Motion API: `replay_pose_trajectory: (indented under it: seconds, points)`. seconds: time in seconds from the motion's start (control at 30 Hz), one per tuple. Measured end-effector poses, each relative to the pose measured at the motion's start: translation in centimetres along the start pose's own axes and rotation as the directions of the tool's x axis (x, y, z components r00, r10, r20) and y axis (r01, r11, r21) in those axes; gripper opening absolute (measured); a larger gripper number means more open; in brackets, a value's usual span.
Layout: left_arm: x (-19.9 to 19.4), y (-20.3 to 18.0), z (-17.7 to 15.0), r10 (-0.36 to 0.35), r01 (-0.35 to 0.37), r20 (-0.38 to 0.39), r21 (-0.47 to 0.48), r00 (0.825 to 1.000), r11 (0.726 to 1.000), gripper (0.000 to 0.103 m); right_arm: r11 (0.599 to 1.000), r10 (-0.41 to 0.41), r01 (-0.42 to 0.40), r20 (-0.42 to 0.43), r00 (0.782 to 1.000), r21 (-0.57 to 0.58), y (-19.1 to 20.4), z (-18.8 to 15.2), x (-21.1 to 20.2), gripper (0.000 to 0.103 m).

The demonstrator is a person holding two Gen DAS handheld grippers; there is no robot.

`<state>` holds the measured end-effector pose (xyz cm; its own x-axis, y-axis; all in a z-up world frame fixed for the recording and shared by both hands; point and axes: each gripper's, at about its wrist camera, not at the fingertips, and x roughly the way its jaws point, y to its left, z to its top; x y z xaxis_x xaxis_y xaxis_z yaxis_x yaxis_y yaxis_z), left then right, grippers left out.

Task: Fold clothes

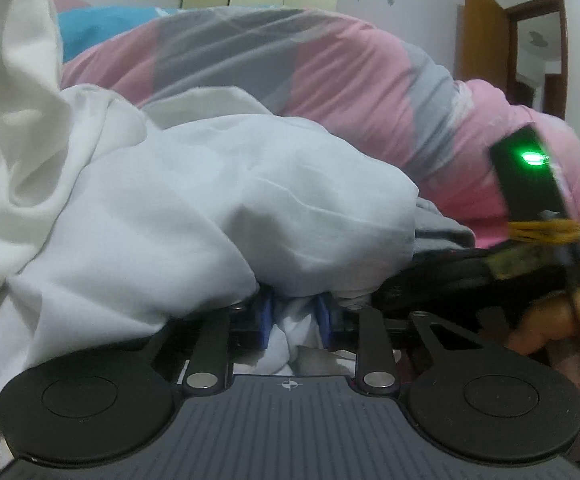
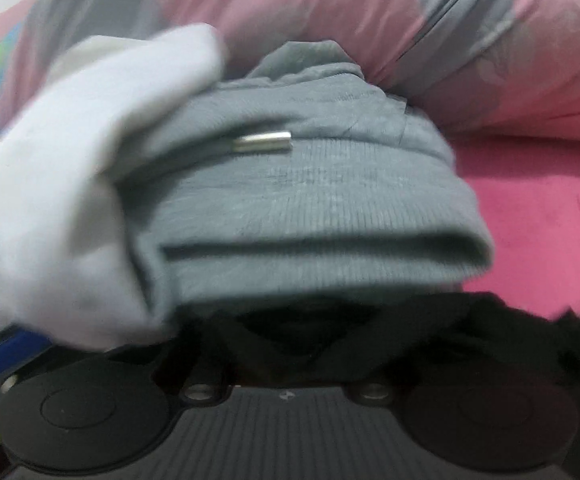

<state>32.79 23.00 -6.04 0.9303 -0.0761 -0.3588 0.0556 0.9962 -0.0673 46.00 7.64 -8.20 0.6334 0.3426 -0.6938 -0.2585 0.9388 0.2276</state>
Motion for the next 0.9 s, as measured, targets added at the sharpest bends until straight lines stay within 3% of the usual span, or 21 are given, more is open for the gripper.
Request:
replay_pose_trajectory:
  seconds: [0.13,0.23,0.33,0.37,0.43,0.47,0.5,0.6,0.73,0.83,0.9]
  points:
    - [0.6,-1.3,-0.6,0.027,-0.029,0.028,0.074,0.999,0.997,0.027,1.0,0.01,-0.01,-0.017,1.0,0.015,-0.5,1.3,1.7,0.006]
    - [-0.3,-1.0,-0.6,-0.025,0.023,0.023,0.052,0.999,0.998,0.029,1.0,0.024,-0.025,-0.103,0.994,-0.003,-0.8,1.8,0.0,0.006]
    - [-1.8,-0.5,-0.9,-0.078,0.078,-0.002,-0.016,0.997,0.997,0.036,0.999,0.052,-0.051,-0.243,0.969,0.01,-1.2,2.6,-3.6,0.008]
    - [-2.4,-0.4,-1.1,-0.087,0.087,-0.009,-0.037,0.996,0.996,0.039,0.997,0.071,-0.072,-0.244,0.967,0.006,-1.4,2.8,-5.4,0.01]
    - [-3.7,-0.8,-1.1,-0.081,0.081,-0.006,-0.066,0.997,0.995,0.048,0.994,0.105,-0.111,-0.205,0.973,-0.021,-1.9,3.2,-9.5,0.032]
    - [-4.4,-1.0,-1.1,-0.079,0.079,-0.003,-0.078,0.997,0.994,0.054,0.991,0.12,-0.127,-0.155,0.981,-0.035,-2.2,3.4,-11.9,0.05]
    - [-5.1,-1.2,-1.0,-0.08,0.08,0.001,-0.089,0.997,0.993,0.056,0.99,0.128,-0.134,-0.106,0.986,-0.052,-2.4,3.5,-14.1,0.052]
    - [-6.6,-2.2,-0.8,-0.121,0.118,-0.008,-0.139,0.993,0.983,0.057,0.986,0.15,-0.149,0.014,0.989,-0.069,-3.8,3.8,-19.8,0.052]
    - [-6.3,-3.7,-1.6,-0.225,0.212,-0.037,-0.213,0.974,0.954,0.057,0.978,0.127,-0.111,0.081,0.989,-0.175,-4.0,2.4,-22.1,0.05]
    - [-4.6,-4.1,-2.4,-0.163,0.146,-0.069,-0.205,0.984,0.968,0.056,0.927,0.048,-0.002,0.113,0.992,-0.376,-2.5,-1.5,-20.6,0.046]
    - [-4.0,-2.4,-2.8,-0.122,0.099,-0.073,-0.264,0.99,0.96,0.054,0.875,0.029,0.029,0.113,0.993,-0.484,-1.2,-3.8,-18.4,0.036]
